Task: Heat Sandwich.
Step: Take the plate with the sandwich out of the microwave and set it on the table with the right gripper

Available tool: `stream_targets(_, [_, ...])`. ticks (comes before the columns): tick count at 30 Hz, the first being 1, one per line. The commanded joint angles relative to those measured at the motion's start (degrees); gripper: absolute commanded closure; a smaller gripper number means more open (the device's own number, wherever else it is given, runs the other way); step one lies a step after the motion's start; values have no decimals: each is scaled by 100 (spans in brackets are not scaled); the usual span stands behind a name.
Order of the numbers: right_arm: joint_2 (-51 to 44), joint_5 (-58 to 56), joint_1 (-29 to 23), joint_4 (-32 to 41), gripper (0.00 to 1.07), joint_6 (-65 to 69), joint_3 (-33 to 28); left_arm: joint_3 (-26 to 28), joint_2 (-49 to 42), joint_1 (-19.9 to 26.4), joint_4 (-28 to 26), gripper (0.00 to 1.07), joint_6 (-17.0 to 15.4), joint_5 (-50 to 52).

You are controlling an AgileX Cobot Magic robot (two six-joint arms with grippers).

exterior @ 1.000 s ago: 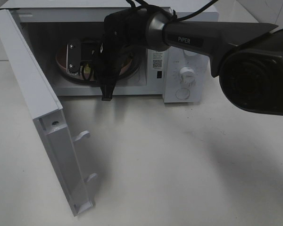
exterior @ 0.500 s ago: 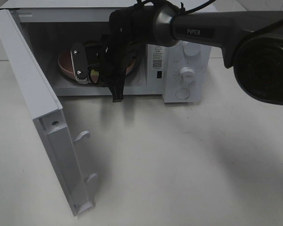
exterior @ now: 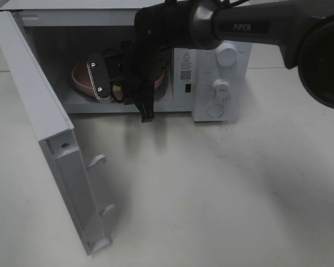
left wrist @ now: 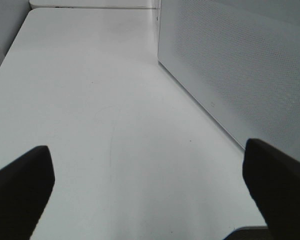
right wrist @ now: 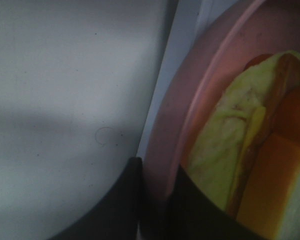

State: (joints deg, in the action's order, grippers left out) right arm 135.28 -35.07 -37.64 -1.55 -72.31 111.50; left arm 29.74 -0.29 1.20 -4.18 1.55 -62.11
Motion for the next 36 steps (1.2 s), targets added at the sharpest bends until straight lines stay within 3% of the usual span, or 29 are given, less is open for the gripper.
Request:
stream_targets(1, [-315,229,34,86,107,-372,-367,-11,-92,17,-11,9,-6,74])
stream_targets(15, [-1180,1346,34,115,107,-1152,-1902,-11,-92,17,-11,9,-6,74])
stream_targets(36, [-2441,1547,17,309,107,-1971,-3403,-11,-92,17,-11,9,-6,74])
